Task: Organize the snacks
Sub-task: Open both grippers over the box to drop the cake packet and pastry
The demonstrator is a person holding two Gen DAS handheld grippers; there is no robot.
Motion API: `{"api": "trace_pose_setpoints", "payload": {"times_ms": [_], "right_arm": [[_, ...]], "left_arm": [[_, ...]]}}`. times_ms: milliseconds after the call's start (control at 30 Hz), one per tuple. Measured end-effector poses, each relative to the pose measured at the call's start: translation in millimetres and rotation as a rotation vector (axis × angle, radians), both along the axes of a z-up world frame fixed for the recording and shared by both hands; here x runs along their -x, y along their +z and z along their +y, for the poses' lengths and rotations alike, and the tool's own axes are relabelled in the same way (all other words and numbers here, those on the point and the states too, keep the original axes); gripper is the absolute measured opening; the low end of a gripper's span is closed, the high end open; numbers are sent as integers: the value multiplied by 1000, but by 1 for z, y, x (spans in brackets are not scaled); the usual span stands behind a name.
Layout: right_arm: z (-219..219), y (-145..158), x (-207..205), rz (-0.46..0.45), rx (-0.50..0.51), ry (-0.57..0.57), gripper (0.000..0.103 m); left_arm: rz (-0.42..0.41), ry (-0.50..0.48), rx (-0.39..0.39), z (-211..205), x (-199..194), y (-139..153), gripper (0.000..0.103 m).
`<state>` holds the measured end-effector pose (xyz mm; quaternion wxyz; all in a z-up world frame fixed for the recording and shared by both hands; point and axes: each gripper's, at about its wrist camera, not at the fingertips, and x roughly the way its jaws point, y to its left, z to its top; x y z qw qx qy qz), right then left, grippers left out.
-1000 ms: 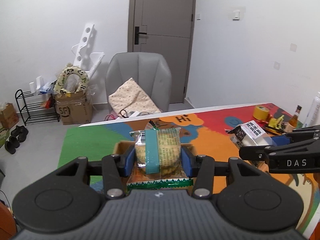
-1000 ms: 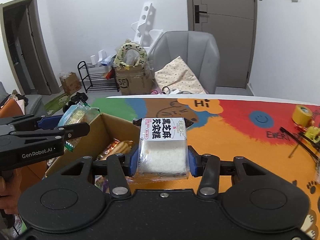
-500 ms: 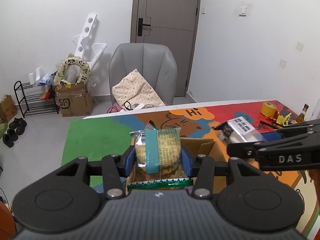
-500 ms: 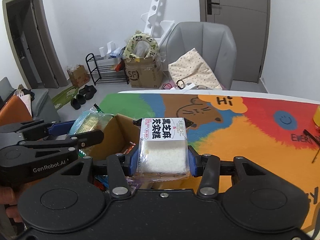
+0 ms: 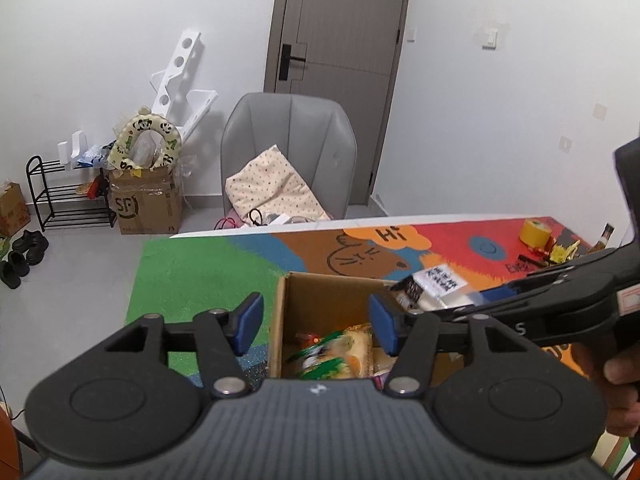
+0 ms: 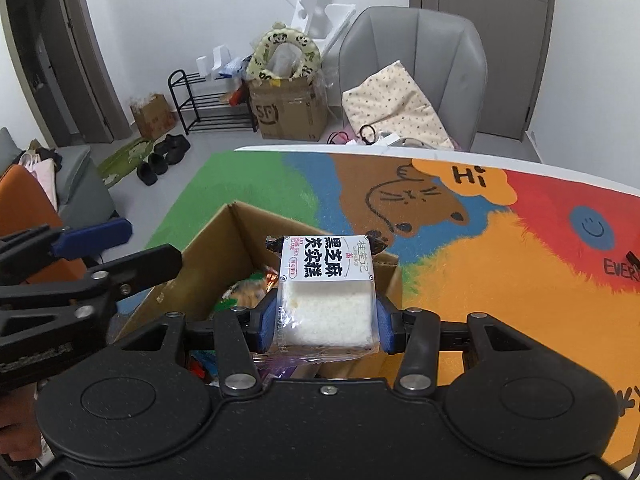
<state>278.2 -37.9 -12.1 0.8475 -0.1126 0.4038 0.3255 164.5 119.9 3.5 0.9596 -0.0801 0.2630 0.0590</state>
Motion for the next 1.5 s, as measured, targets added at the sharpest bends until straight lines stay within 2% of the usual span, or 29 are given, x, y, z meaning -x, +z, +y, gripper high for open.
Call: {"api": "trace_pose_setpoints", "payload": {"times_ms": [67,200,333,433,600,1000,1300,1367,1500], "right_arm": [[3,-2,0,6,4,2,46],[8,-7,-3,1,20,-13,47],[9,-5,-2,-28,28,-14,53],[6,-2,3,-69,53,-17,54],[-11,2,2,-67,23,-37,55],[-48,4,14,-55,-27,-72,70],[-73,10,37,-64,-41,-81,86],[-80,13,43,-71,-42,-90,93],[-93,18,53,-86,-44,-110,96]], "left_arm": [[-10,0,-1,2,3,-1,65],[-7,-3,3,5,3,-3,67],[6,6,8,7,0,-7,71],[18,9,20,10,-2,-10,72],[24,12,11,7,-3,-10,77],[32,33,-22,-2,9,-8,86],[54,29,-46,-15,23,-6,91],[55,22,-50,-19,27,-5,92],[60,14,-37,-25,36,-1,94]]}}
